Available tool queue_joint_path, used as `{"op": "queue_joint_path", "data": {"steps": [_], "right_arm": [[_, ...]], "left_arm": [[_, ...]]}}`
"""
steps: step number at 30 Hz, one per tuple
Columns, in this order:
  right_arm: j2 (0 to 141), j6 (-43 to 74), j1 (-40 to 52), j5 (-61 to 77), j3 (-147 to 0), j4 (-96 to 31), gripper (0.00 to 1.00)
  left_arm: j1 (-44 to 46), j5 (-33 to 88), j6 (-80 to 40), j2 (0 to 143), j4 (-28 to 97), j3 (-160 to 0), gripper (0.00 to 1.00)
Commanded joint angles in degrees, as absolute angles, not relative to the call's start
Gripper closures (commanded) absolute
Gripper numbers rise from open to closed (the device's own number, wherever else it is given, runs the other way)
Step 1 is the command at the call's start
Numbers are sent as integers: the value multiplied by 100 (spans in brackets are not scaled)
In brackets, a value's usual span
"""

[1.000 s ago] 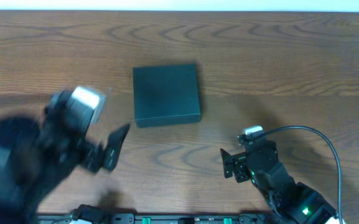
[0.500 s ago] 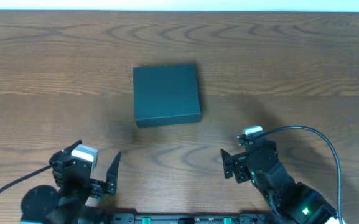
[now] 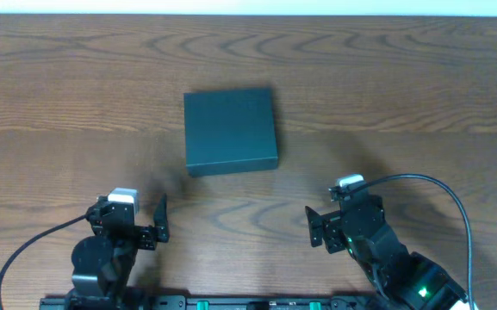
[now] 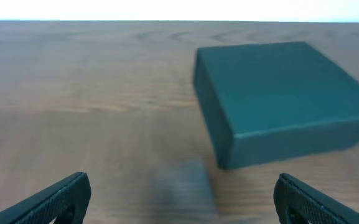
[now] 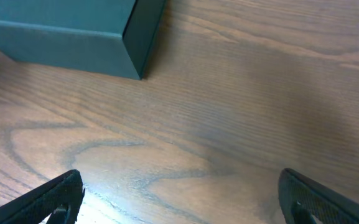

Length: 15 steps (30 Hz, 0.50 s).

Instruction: Pack container

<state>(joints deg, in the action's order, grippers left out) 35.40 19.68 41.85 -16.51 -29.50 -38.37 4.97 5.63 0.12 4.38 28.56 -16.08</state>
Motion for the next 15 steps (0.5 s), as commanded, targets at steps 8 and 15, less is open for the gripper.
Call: {"op": "queue_joint_path", "data": {"steps": [8,15], "right_arm": [[3524,1900,4156,-1712,-2956,-3841,1],[3524,1900,4156,-1712,-2956,-3841,1]], "left_arm": [[473,-110,-626,64,2506,-886,5],[473,-165,-648,19,2499,-720,5]]}}
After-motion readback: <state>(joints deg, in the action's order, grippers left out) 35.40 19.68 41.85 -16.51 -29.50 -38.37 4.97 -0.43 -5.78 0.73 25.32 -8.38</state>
